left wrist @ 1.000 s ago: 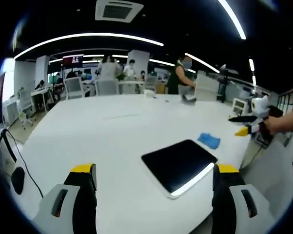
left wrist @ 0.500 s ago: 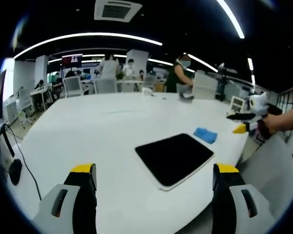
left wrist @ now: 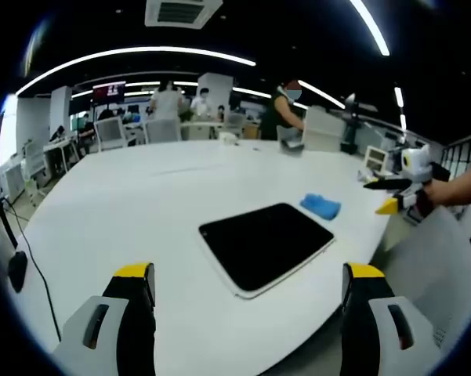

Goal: Wipe the mirror surface with the cleaning cloth until all visible marks leave the cleaned area.

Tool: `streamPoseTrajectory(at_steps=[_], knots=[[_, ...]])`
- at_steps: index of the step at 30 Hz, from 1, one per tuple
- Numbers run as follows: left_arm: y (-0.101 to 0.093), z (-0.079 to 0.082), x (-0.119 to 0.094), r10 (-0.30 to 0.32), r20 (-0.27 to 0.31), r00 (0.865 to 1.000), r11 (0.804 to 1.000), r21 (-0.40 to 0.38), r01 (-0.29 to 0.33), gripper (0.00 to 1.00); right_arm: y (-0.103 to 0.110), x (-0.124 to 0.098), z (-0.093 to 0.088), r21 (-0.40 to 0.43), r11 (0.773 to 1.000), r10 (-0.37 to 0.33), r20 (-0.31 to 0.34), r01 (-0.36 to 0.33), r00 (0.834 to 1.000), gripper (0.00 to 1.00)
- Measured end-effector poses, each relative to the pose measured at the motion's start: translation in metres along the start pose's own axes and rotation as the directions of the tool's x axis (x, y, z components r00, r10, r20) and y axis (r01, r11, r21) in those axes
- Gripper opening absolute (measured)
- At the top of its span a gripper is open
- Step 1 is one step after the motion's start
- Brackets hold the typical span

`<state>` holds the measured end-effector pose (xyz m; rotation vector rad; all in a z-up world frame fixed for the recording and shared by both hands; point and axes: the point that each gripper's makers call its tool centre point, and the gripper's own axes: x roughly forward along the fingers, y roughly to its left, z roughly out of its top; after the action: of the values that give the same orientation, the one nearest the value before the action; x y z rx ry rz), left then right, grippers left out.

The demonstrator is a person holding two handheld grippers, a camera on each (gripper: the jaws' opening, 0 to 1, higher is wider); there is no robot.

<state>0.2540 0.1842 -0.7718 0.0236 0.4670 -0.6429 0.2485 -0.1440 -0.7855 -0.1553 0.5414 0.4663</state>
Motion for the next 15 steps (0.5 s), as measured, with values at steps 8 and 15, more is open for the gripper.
streamPoseTrajectory(at_steps=[8,15], knots=[[-0.003,0.013,0.003,-0.008,0.014,1.000,1.000,0.003,0.008,1.00,0.004,-0.005,-0.003,0.024,1.000,0.008,0.003,-0.009,1.000,1.00],[-0.007,0.023,0.006,-0.017,0.023,1.000,1.000,0.009,0.016,1.00,0.017,0.003,0.008,-0.026,0.999,0.036,0.022,-0.036,0.999,1.00]])
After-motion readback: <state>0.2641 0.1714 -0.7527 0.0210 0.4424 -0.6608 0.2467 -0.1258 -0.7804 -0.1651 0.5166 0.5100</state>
